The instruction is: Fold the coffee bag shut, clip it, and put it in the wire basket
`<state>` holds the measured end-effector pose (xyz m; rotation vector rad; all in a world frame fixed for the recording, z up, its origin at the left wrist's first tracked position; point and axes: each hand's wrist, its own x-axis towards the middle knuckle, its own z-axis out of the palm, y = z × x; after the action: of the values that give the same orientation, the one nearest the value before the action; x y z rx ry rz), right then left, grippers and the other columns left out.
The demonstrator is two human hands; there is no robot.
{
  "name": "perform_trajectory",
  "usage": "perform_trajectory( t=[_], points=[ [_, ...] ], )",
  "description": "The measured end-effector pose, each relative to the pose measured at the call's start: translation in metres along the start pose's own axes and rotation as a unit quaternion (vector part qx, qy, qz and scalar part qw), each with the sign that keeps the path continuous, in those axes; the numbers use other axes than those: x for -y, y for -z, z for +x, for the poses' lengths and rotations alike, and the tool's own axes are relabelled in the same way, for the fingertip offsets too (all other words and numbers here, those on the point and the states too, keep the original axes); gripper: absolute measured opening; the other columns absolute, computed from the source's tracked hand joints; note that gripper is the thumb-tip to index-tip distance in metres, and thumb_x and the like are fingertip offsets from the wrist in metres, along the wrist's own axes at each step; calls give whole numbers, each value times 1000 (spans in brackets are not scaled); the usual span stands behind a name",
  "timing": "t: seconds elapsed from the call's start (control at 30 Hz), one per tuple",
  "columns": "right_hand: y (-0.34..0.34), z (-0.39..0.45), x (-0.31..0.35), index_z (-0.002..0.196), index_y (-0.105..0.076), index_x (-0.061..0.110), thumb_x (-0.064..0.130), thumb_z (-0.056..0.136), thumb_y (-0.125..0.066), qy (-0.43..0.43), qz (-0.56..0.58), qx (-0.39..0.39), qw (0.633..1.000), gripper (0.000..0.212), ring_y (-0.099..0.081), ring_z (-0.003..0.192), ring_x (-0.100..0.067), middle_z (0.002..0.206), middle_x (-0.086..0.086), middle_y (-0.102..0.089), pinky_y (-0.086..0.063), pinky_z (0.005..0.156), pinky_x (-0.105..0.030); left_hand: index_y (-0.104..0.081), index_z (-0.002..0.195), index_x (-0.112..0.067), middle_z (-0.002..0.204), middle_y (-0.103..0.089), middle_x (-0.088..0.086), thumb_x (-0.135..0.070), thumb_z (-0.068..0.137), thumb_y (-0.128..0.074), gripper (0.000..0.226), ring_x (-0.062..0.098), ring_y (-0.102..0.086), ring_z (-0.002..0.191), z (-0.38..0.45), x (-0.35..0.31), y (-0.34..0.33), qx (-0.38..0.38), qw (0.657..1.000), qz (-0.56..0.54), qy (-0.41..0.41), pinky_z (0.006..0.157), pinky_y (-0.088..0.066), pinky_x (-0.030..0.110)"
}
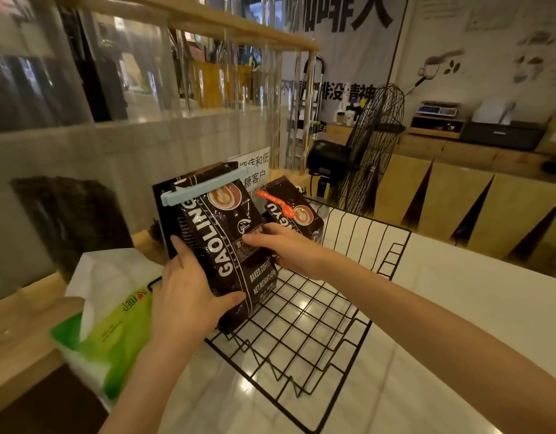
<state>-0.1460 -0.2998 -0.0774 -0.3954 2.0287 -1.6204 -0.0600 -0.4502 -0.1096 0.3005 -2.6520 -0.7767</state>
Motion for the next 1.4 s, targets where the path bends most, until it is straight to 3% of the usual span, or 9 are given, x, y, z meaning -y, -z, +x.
perform_trajectory(
  t=[0.17,0.33,0.57,0.8,1.1,1.27,1.4],
  points=[
    [-1,2,-5,131,-37,14,33,77,-66,-7,-43,-14,999,65,-57,112,-21,126,-6,-57,-44,100,-37,9,140,-7,144,-34,15,-44,50,-81,133,30,-31,132,-3,2,2,11,1000,1,0,106,-33,48],
    [-1,0,-5,131,-37,13,32,77,-66,-2,-48,-15,999,64,-57,111,-20,121,-4,-57,-45,96,-33,10,139,-6,145,-31,16,-46,51,-80,132,31,-29,133,-3,-1,3,10,1000,13,3,107,-32,48],
    [-1,-2,-6,132,-35,12,33,75,-68,2,-66,-26,997,69,-58,111,-22,122,-7,-58,-43,102,-42,9,139,-7,145,-31,17,-47,49,-81,134,31,-30,132,-6,-1,4,12,1000,24,2,107,-32,47],
    [0,-8,-6,131,-36,12,29,80,-64,7,-80,-26,996,61,-56,104,-18,96,7,-54,-44,94,-31,8,140,-6,142,-36,17,-46,53,-79,129,31,-31,131,-9,-4,5,14,999,39,2,106,-34,46],
    [-2,-9,-8,133,-33,13,32,77,-67,12,-114,-41,993,68,-53,114,-21,121,-3,-53,-42,100,-35,6,140,-7,145,-29,17,-43,58,-77,122,30,-27,133,-19,-10,10,8,1000,30,4,108,-31,44],
    [-2,-14,-5,135,-30,13,27,78,-67,27,-110,-48,992,70,-52,116,-21,132,-7,-50,-41,102,-36,-3,141,-12,152,-15,13,-43,69,-68,102,26,-14,140,-32,-28,21,-60,996,58,-35,114,-21,43],
    [3,-37,1,139,-27,14,22,80,-65,82,-132,-104,982,70,-48,119,-20,138,-9,-44,-41,92,-28,-22,138,-20,144,-32,5,-39,75,-63,78,19,-28,132,-38,-51,26,-79,988,15,-130,106,-30,36]
  ],
)
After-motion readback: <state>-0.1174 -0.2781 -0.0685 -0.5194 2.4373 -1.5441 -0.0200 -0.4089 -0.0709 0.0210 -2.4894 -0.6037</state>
